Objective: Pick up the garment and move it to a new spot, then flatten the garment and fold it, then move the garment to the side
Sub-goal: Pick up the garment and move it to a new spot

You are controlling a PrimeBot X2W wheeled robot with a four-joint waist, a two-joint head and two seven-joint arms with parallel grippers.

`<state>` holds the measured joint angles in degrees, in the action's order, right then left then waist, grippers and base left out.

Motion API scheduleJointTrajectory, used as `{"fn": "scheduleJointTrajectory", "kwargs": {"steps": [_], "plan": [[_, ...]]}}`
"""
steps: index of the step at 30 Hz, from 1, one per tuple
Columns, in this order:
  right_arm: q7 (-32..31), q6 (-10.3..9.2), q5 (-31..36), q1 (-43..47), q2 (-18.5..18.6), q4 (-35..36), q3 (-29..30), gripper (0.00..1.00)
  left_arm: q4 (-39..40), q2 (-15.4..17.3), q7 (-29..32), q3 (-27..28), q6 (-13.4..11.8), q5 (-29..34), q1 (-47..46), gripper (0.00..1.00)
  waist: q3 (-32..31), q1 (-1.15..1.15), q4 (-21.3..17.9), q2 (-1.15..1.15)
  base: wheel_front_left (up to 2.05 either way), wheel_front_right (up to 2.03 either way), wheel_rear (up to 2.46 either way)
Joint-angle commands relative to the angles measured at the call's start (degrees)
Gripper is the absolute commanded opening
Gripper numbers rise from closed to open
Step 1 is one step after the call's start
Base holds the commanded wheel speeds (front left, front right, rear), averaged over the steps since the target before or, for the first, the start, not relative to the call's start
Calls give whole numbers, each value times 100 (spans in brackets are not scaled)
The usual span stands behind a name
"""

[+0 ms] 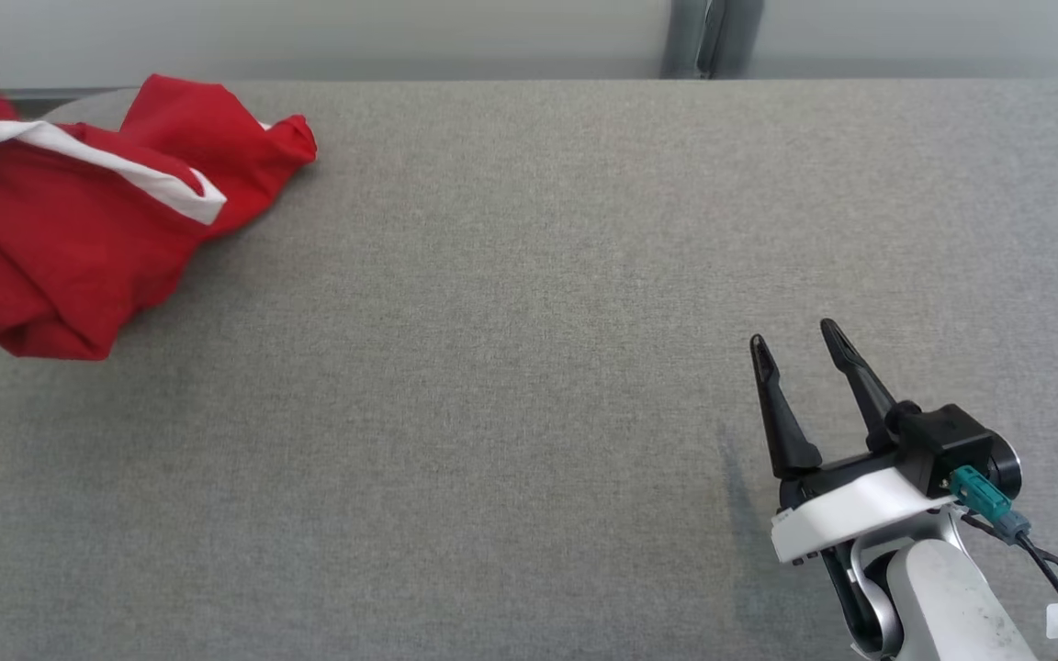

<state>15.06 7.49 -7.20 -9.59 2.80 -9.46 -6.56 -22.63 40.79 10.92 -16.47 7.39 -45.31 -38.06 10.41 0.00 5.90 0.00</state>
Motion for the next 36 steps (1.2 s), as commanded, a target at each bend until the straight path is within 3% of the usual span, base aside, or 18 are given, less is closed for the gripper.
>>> {"fn": "scheduleJointTrajectory", "kwargs": {"steps": [1,9,17,28,33,36], "plan": [[20,0,-79,93,17,-25,-5,100,186,23,33,-51,5,25,56,0,-458,0,-284,0,0,0,0],[20,0,-165,230,16,-45,73,100,887,-383,254,-399,-350,185,106,0,-645,0,-675,0,0,0,0],[20,0,-176,223,17,-36,93,100,1066,-1087,57,-786,-571,326,130,0,-547,0,-1000,0,0,0,0],[20,0,-228,107,16,-20,23,100,434,-2541,-485,-1655,-352,450,-34,0,-297,0,-1455,0,0,0,0],[20,0,-291,61,16,-21,-31,100,-369,-3012,-726,-2002,-212,524,-144,0,-139,0,-1679,0,0,0,0],[20,0,-336,8,14,-19,-63,100,-961,-3102,-865,-2222,-143,692,-235,0,-36,0,-1807,0,0,0,0]]}}
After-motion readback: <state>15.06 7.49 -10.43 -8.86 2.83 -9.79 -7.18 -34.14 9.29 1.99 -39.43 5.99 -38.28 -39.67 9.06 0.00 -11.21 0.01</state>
